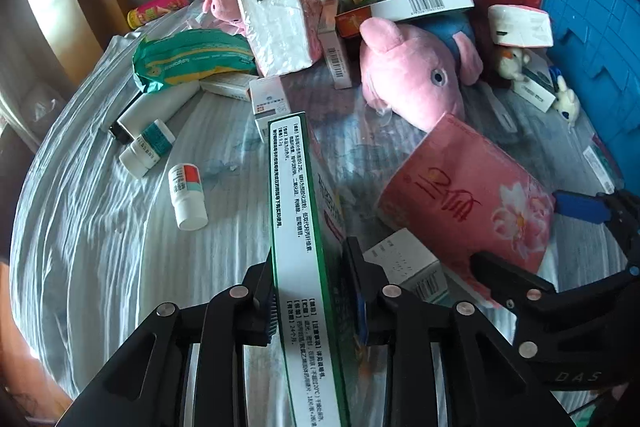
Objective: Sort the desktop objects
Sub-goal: 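Lift the ibuprofen box and pink tissue pack and carry both over the blue crate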
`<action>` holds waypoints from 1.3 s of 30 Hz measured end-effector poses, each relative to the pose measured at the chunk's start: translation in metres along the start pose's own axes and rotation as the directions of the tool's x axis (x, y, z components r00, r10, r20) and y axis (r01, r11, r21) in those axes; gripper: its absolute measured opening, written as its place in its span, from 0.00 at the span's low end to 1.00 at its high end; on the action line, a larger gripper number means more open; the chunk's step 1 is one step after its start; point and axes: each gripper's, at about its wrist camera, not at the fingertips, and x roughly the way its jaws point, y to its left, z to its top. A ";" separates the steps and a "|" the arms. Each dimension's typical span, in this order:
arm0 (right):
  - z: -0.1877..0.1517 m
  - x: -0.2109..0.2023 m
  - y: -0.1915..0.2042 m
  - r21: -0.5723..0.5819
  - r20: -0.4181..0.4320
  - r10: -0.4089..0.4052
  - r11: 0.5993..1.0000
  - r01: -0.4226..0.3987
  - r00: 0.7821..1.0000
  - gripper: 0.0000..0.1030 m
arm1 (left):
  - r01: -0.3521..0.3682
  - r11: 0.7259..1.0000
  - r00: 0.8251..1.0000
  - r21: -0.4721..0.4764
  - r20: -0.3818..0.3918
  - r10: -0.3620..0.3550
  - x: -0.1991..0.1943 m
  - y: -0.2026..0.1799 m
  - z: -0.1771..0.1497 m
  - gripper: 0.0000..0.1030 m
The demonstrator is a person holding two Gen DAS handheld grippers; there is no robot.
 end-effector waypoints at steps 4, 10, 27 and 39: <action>0.005 0.003 0.003 -0.045 -0.010 -0.005 0.999 0.005 1.000 1.00 | 0.006 1.000 1.000 -0.005 -0.013 -0.006 0.006 0.001 0.000 0.26; 0.017 0.020 0.006 -0.061 -0.031 0.052 0.997 -0.054 0.998 1.00 | -0.005 1.000 1.000 -0.013 -0.011 0.005 0.010 0.000 0.004 0.20; 0.019 0.030 0.011 0.008 -0.068 0.067 0.998 -0.067 0.995 0.93 | -0.050 0.999 0.999 -0.013 -0.011 0.049 0.012 0.006 0.007 0.18; 0.027 -0.004 0.014 -0.002 0.017 0.043 0.999 -0.043 0.999 0.90 | -0.093 0.995 0.993 -0.034 0.073 0.096 -0.020 0.018 0.018 0.18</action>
